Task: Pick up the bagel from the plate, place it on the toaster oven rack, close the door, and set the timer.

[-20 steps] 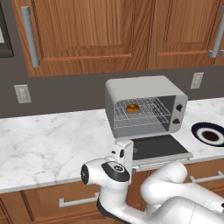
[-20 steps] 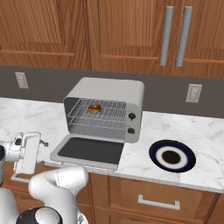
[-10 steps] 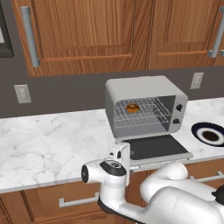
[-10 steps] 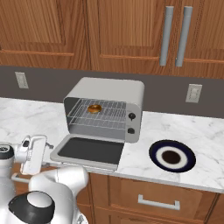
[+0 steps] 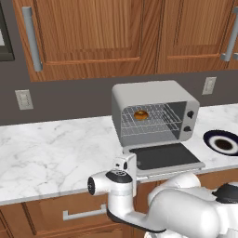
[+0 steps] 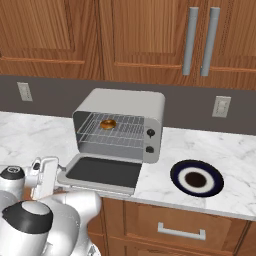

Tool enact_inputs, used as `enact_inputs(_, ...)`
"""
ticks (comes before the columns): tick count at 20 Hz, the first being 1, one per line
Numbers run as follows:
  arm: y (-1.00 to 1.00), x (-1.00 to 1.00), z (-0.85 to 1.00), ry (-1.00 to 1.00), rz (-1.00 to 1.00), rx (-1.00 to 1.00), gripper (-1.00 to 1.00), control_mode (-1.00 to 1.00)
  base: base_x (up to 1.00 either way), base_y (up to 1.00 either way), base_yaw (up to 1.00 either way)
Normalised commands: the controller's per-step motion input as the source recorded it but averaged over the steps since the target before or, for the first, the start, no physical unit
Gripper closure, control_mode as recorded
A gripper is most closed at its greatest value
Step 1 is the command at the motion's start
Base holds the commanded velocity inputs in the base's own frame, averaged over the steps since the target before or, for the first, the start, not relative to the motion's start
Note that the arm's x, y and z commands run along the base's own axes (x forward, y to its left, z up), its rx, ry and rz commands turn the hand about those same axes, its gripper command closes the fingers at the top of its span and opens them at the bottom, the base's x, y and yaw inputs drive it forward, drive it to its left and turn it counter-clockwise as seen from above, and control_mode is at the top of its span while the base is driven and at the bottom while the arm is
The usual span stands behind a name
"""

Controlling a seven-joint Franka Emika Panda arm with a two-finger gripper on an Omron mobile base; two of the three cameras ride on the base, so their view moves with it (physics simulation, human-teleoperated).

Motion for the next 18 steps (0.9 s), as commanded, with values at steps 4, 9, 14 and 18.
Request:
enact_inputs(4,0.0,0.23,-0.12,0.0,0.0,-0.02,-1.0,-1.0,0.0,0.0,0.0)
enact_inputs(9,0.0,0.15,0.04,-0.04,0.0,-0.03,-1.0,-1.0,0.0,0.0,0.0)
enact_inputs(14,0.0,0.08,0.38,-0.11,0.0,-0.03,-1.0,-1.0,0.0,0.0,0.0)
enact_inputs(18,0.0,0.26,0.48,-0.15,0.0,-0.06,-1.0,-1.0,0.0,0.0,0.0)
